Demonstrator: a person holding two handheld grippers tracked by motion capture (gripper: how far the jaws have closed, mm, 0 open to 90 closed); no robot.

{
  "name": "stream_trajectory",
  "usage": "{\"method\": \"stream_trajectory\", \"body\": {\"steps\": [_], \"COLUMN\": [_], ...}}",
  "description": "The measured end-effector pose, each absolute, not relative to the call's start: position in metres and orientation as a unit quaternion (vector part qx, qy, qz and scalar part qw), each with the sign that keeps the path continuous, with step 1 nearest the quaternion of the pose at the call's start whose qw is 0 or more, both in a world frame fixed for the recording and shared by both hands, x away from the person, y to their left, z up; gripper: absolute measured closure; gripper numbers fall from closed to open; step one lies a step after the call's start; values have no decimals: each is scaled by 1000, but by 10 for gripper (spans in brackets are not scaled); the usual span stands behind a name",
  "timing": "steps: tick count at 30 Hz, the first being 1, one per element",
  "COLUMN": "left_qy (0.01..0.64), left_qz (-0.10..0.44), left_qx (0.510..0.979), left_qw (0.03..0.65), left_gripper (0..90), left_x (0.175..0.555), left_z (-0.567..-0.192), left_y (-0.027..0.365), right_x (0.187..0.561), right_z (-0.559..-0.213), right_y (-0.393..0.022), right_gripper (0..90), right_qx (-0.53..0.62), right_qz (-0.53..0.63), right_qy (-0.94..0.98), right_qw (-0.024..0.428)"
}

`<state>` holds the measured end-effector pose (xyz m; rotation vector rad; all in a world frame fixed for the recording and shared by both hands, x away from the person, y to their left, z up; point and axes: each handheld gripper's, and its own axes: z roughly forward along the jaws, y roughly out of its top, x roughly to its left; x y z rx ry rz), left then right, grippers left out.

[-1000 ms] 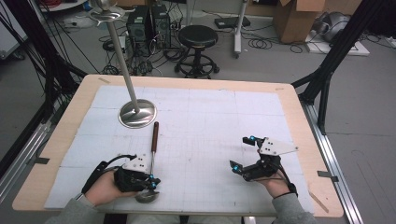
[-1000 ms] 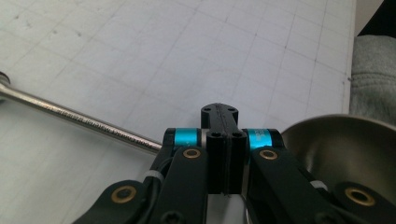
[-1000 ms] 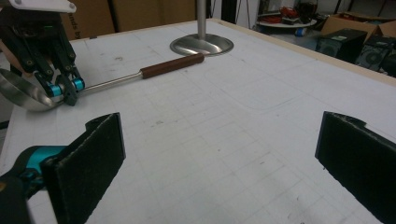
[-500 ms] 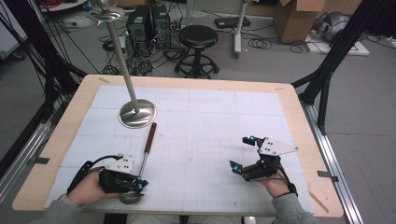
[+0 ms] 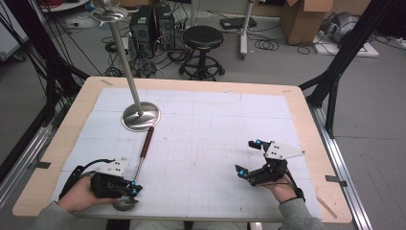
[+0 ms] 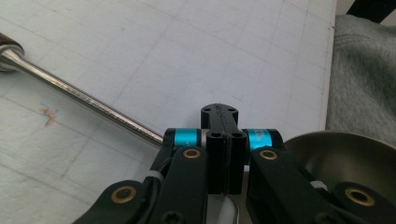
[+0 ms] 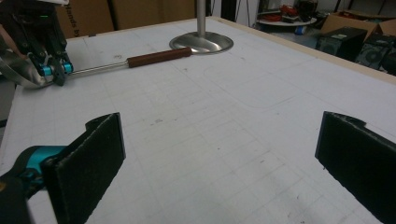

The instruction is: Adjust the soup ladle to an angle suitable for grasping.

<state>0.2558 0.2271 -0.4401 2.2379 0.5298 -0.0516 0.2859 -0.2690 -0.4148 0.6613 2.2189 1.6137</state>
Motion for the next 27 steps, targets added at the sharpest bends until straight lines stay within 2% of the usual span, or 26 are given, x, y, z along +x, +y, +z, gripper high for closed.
{"method": "stream_trajectory", "body": {"steps": [4, 15, 27], "left_qy": [233, 316, 319], "left_qz": [10, 61, 57], "left_qx": [863, 844, 852], "left_qw": [448, 430, 412], "left_gripper": [898, 898, 897], "left_x": [261, 284, 290], "left_z": [-431, -438, -445], "left_y": [235, 250, 243], "right_x": [286, 286, 287], "right_z": [-415, -415, -416], "right_y": [-269, -269, -268], "right_gripper": [4, 5, 4], "right_qx": [232, 231, 231], "right_qz": [564, 563, 561], "right_qy": [777, 778, 779], "right_qw": [157, 159, 159]}}
